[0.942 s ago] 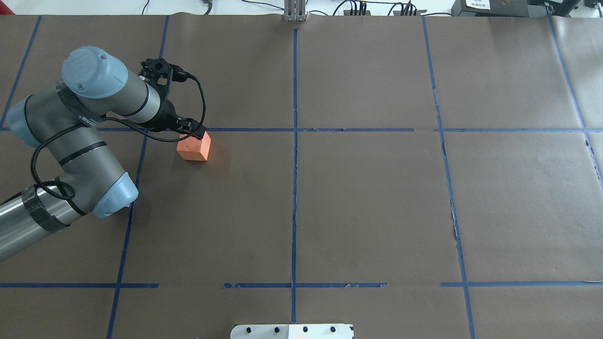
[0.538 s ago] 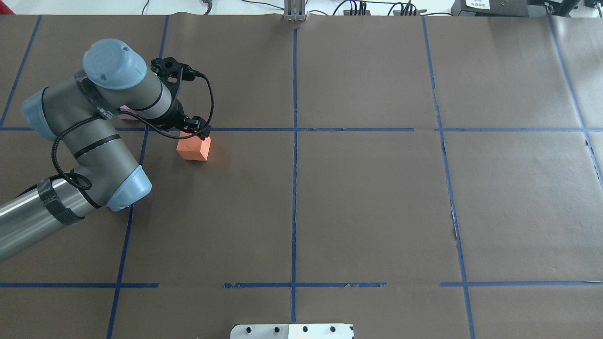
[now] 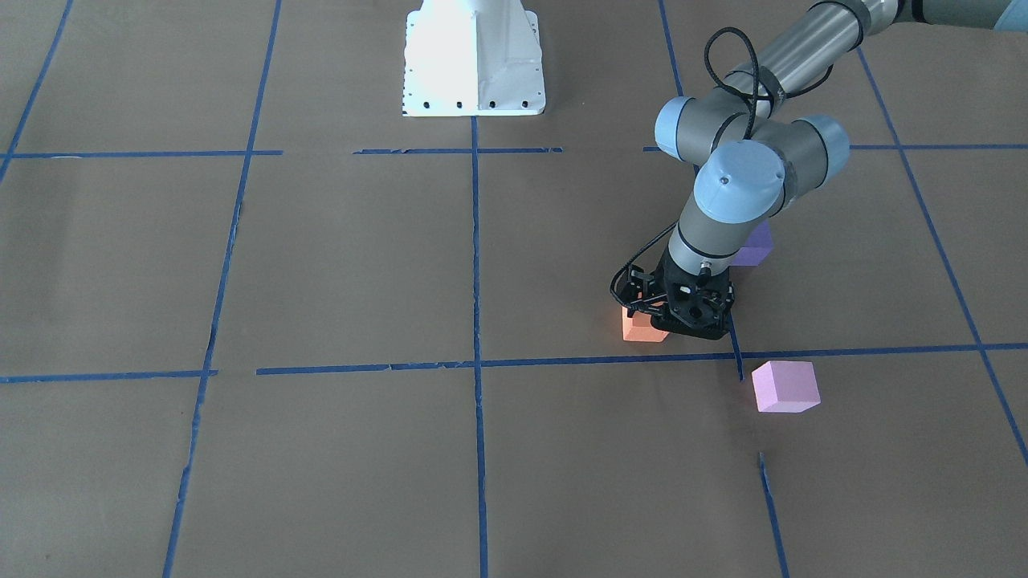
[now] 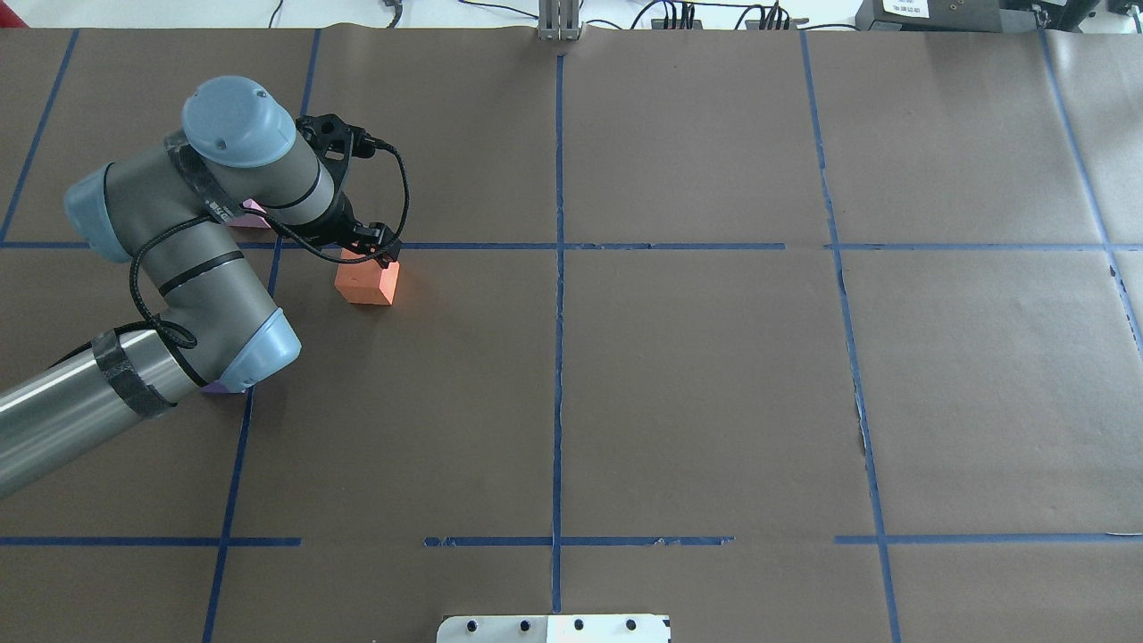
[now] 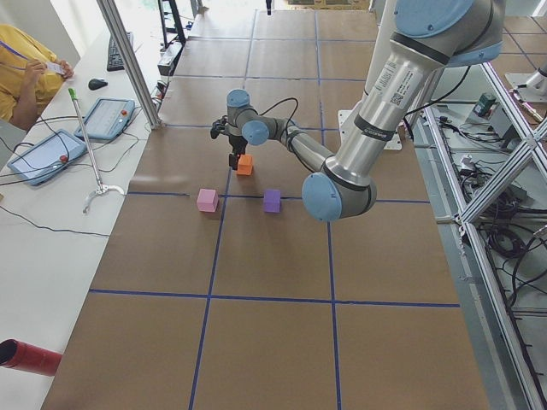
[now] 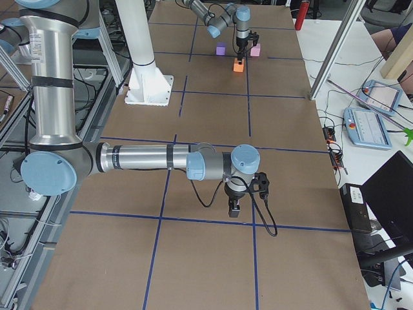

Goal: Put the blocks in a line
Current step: 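Close the left gripper on the orange cube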

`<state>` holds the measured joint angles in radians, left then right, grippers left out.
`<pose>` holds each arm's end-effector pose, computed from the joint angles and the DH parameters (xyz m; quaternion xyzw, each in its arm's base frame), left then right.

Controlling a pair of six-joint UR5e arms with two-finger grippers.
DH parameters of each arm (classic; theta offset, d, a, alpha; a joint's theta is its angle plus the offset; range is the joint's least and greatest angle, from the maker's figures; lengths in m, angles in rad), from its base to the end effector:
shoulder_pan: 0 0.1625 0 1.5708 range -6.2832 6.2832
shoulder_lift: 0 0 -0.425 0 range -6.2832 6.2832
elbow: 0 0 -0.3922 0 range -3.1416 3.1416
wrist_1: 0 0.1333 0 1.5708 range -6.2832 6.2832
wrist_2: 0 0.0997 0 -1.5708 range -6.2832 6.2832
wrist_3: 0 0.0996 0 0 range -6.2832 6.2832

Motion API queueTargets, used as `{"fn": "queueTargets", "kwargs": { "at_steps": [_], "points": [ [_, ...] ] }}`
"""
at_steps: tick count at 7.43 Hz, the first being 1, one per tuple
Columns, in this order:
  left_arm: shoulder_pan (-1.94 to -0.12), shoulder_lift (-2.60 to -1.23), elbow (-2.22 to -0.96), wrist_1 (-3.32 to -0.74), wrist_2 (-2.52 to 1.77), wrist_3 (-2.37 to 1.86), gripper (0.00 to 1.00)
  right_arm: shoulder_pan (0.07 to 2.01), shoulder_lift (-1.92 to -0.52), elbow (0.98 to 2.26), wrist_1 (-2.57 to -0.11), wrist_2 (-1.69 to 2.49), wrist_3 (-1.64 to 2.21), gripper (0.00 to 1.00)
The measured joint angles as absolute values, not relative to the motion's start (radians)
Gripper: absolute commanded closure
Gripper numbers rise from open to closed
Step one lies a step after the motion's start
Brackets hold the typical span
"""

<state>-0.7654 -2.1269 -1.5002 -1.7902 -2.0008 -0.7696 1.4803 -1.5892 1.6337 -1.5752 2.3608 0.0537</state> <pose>0.4454 -0.5552 0.3448 0.0961 0.3803 0.0901 0.9155 0.0183 -0.4901 0.6360 -0.0093 -0.3851 -0.0247 0.9225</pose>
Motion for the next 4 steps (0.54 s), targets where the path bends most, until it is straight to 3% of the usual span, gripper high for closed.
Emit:
{"fn": "queueTargets", "kwargs": {
  "at_steps": [4],
  "points": [
    [-0.759, -2.141, -1.48, -1.795, -2.02, -0.772, 0.06, 1.48, -1.589, 1.634, -1.575, 2.361, 0.054, 0.0]
  ]
}}
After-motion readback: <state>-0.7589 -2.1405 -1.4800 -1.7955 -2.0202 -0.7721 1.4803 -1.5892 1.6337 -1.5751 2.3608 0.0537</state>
